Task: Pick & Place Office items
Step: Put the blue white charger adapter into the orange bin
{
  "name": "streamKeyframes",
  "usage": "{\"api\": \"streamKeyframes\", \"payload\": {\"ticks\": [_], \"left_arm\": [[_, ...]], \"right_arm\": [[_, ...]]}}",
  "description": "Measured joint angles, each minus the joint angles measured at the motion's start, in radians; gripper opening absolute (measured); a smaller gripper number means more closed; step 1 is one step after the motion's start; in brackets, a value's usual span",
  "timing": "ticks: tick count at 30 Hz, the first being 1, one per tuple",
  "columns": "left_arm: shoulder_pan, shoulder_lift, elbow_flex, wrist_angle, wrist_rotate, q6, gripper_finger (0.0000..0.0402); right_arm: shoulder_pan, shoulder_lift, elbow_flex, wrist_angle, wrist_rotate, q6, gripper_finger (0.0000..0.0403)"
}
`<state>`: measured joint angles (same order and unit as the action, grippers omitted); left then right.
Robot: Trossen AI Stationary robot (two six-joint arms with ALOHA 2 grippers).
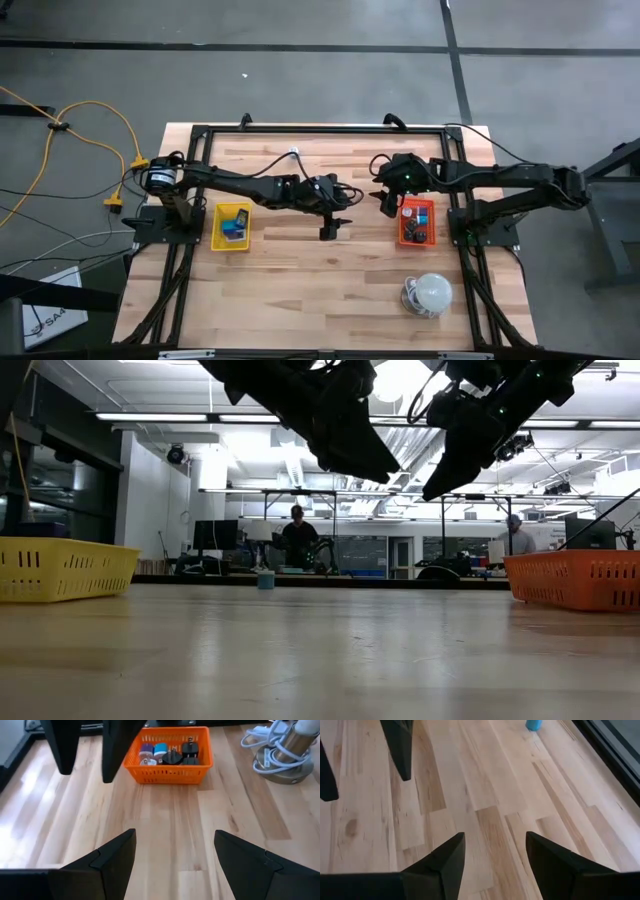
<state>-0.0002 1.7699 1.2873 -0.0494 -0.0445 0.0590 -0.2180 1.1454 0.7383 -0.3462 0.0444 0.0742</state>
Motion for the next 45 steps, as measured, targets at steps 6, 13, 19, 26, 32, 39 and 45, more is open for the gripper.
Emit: {"api": "streamKeyframes", "payload": {"ticks": [6,13,19,26,32,39,45], "left_arm": [[0.000,0.000,0.000,-0.014,-0.060,0.023,0.0262],[0.023,-0.007,0.001,-0.180,-0.215,-0.033,0.0262],[0.056,-0.008,0.001,-0.249,-0.342,-0.049,0.0262],[0.110,-0.008,0.001,-0.325,-0.350,-0.050,0.0262],[0.153,-0.008,0.001,-0.393,-0.318,-0.050,0.0262],[0.274,-0.026,0.000,-0.482,-0.072,-0.064,0.0262],[0.431,-0.028,-0.001,-0.527,0.117,-0.066,0.0262]], "right_arm": [[0.000,0.000,0.000,0.000,0.000,0.000,0.0195],[0.000,0.000,0.000,0.000,0.000,0.000,0.0195],[0.000,0.000,0.000,0.001,0.000,0.000,0.0195],[0.000,0.000,0.000,0.013,0.001,0.000,0.0195],[0.000,0.000,0.000,0.014,0.001,0.000,0.0195],[0.000,0.000,0.000,0.015,0.001,0.000,0.0195],[0.000,-0.001,0.000,0.023,0.001,0.000,0.0195]]}}
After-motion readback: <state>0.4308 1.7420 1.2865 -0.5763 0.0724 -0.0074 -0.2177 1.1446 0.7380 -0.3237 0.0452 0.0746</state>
